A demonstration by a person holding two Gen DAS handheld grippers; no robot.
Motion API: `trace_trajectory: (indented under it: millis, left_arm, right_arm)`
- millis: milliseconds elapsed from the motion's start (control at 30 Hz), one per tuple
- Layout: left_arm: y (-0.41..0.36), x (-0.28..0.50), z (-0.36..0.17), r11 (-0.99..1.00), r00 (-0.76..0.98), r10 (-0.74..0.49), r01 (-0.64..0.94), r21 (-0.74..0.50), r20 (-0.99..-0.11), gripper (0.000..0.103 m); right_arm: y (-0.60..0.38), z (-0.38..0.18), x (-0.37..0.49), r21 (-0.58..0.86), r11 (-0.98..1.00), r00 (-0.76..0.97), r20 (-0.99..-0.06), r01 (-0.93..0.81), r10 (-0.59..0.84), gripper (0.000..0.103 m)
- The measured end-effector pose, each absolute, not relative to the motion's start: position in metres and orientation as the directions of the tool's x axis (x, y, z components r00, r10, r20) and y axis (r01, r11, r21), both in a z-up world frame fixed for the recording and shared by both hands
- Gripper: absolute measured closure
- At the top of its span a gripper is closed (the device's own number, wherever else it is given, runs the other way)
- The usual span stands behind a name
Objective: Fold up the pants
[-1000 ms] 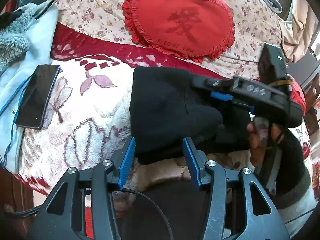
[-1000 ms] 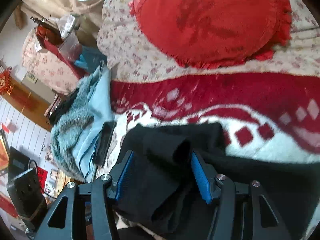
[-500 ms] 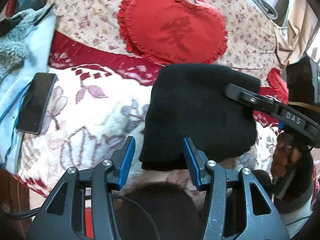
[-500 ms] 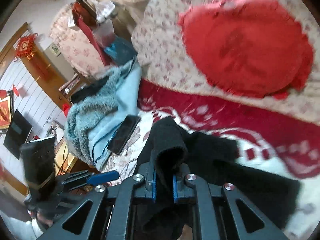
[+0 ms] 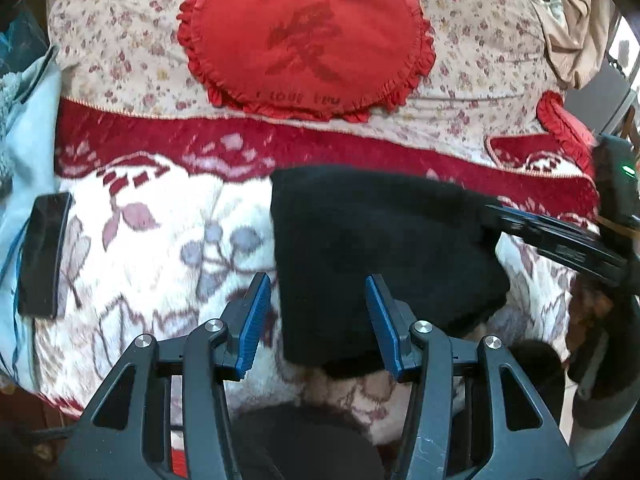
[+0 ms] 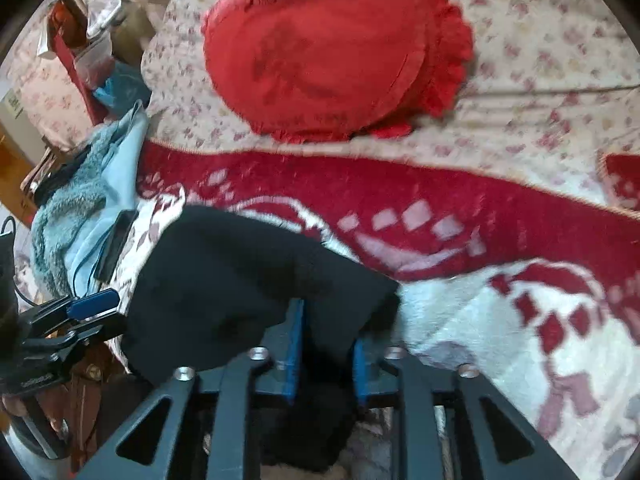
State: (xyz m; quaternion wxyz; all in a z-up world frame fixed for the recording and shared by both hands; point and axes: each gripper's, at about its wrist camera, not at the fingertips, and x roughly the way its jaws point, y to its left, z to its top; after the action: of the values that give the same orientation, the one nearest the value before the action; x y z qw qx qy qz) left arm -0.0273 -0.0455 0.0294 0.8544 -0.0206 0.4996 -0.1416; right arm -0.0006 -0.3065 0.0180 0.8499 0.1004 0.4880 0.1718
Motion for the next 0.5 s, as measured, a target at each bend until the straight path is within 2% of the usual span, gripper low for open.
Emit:
trace_trajectory:
  millis: [100,167,267,333,400,500]
  left_arm:
    - [-0.052,-0.012,0.027,0.964,0.468,-0.247,0.210,-0.165,-0.848,0.054]
    - [-0.061,-0.001,0.021,0.967,0.464,-0.231,0.209,-0.148,-0.855,0.054]
    - [-0.070,0.015,0.006,0.971,0.438,-0.206,0.201,-0.128,-0.875,0.054]
    - [-0.075,0.021,-0.002,0.972,0.421,-0.200,0.197,-0.126,-0.885,0.053]
    - [-0.078,0.022,-0.004,0.970,0.427,-0.210,0.202,-0.133,-0.880,0.043]
    - [-0.084,0.023,-0.007,0.968,0.432,-0.204,0.224,-0.114,-0.878,0.035]
  right_arm:
    - [-0.316,0.039,-0.008,0.434,0.883,0.516,-0.722,-0.180,0.461,0.077]
    - [-0.305,0.045,-0.007,0.445,0.867,0.518,-0.699,-0.226,0.494,0.077]
    - [-0.283,0.032,0.003,0.408,0.872,0.478,-0.729,-0.271,0.490,0.077]
    - [-0.277,0.020,0.011,0.353,0.904,0.462,-0.778,-0.241,0.426,0.077]
    - [-0.285,0.014,0.013,0.314,0.930,0.481,-0.795,-0.193,0.368,0.077]
    - [-0.310,0.013,0.012,0.390,0.910,0.492,-0.770,-0.142,0.407,0.077]
